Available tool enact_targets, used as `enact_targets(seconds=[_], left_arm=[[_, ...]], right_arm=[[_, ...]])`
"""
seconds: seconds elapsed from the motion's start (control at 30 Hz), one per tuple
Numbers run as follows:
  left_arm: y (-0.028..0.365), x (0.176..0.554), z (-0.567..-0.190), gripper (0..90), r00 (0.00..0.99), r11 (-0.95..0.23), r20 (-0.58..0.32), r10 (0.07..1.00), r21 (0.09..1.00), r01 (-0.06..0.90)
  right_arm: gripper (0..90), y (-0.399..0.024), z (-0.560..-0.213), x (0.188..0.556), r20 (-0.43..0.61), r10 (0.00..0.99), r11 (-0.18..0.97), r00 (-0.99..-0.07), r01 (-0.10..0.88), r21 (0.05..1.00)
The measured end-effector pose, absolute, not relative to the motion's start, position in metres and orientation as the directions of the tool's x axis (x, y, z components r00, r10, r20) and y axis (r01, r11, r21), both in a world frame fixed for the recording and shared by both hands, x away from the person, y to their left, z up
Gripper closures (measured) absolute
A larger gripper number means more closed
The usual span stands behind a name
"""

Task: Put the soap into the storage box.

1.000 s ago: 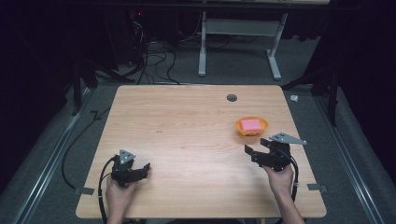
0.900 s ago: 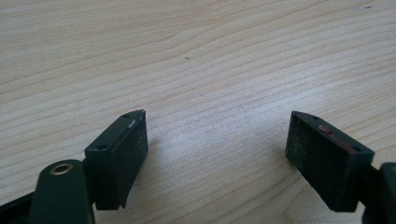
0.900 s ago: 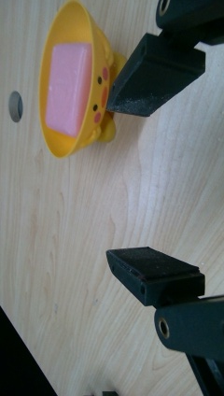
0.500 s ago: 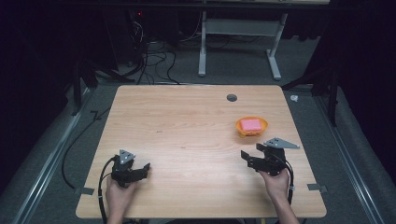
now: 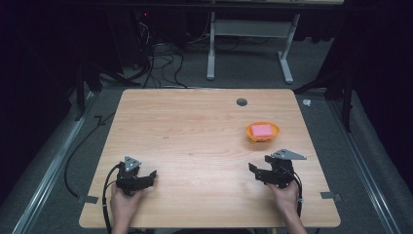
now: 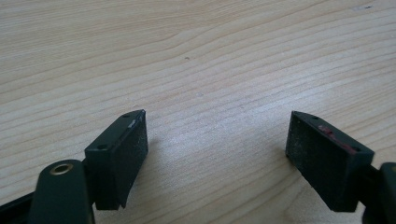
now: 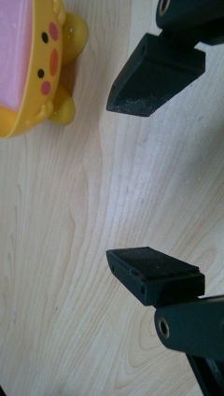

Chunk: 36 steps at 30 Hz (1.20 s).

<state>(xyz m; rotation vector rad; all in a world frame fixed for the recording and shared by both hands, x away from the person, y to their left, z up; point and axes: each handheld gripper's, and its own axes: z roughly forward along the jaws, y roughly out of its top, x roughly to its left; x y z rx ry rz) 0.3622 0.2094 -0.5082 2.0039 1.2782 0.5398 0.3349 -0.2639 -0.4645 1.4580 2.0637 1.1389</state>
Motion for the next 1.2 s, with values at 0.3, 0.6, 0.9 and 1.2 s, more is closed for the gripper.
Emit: enact_targets(seconds=[0.3, 0.6, 0.9, 1.2], left_arm=[[0.209, 0.362, -0.508, 21.4, 0.429, -0.277, -0.019, 0.903, 0.737, 0.617], [0.209, 0.362, -0.508, 21.4, 0.429, -0.277, -0.019, 0.903, 0.737, 0.616], [0.209, 0.362, -0.508, 21.4, 0.429, -0.276, -0.02, 0.903, 0.737, 0.616], [0.209, 0.362, -0.508, 21.4, 0.429, -0.276, -0.02, 0.903, 0.737, 0.616]], right_arm=[[24.6, -0.26, -0.473, 0.334, 0.111, 0.909, 0.177, -0.401, 0.615, 0.768], [24.4, -0.255, -0.482, 0.334, 0.088, 0.908, 0.21, -0.41, 0.625, 0.752], [23.5, -0.247, -0.489, 0.336, 0.038, 0.91, 0.255, -0.413, 0.63, 0.733], [22.1, -0.241, -0.5, 0.339, 0.002, 0.908, 0.297, -0.419, 0.647, 0.702]])
